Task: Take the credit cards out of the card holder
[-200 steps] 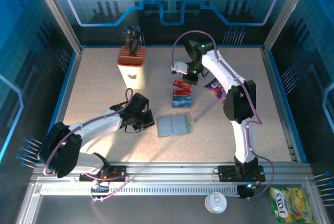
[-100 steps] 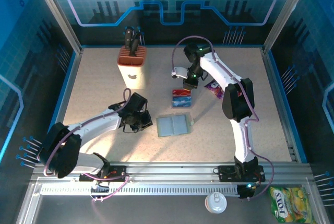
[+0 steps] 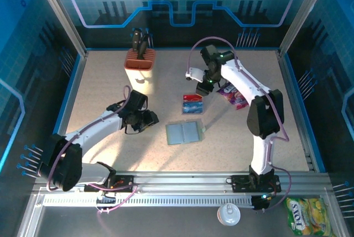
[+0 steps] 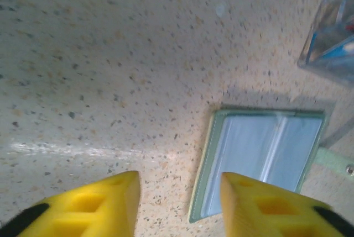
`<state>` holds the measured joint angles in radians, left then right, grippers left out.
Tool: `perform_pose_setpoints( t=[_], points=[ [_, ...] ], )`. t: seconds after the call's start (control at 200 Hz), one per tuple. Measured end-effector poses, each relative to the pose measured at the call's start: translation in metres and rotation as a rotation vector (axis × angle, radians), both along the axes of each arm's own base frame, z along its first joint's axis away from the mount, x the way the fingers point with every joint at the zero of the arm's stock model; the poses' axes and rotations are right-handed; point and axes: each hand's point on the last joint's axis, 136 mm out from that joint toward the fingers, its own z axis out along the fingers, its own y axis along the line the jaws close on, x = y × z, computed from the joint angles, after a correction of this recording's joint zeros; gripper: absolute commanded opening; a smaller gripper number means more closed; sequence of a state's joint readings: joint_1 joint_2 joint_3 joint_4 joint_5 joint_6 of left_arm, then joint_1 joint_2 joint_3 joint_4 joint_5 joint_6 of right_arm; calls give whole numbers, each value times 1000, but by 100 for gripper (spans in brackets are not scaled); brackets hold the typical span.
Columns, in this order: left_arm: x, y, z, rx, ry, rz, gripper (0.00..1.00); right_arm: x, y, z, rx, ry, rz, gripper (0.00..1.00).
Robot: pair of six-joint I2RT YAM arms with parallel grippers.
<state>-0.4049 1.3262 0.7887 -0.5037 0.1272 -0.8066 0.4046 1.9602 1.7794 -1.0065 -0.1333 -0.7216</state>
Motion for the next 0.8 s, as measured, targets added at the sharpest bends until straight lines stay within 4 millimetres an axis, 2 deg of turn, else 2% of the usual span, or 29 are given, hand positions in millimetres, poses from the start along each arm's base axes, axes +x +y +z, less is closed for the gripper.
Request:
perform_pose_setpoints(
  t=[0.115,0.13,0.145,0.155,0.195,0.305,0.385,0.4,0.42,0.43,0.575,0.795],
  points=[
    [7,6,4,7,-24,-5,62,-10,-9,-1,16,-31,-68,49],
    [8,7,4,9,-29,-9,65,-12,-10,-2,18,-33,-81,50],
    [9,7,4,8,-32,-8,77,-13,-11,-3,19,-38,-83,51],
    [10,8,5,12,-38,-15,80,-14,-13,-3,19,-40,-96,53],
    [12,9,6,16,-51,-16,87,-17,-17,-6,20,-55,-123,59],
    [19,16,7,45,-82,-20,92,-23,-30,-14,14,-99,-196,72],
    [23,25,8,71,-98,-12,97,-27,-40,-17,13,-136,-253,77],
    [24,27,8,76,-100,-9,98,-28,-43,-17,13,-143,-269,80],
    [25,30,8,81,-103,-2,99,-29,-46,-18,12,-152,-285,96],
    [26,32,8,85,-105,0,99,-29,-47,-18,12,-156,-296,99],
    [37,64,10,167,-139,74,99,-30,-67,-25,17,-215,-404,100],
    [46,117,18,373,-217,164,99,-32,-101,-53,53,-232,-596,100]
  ],
)
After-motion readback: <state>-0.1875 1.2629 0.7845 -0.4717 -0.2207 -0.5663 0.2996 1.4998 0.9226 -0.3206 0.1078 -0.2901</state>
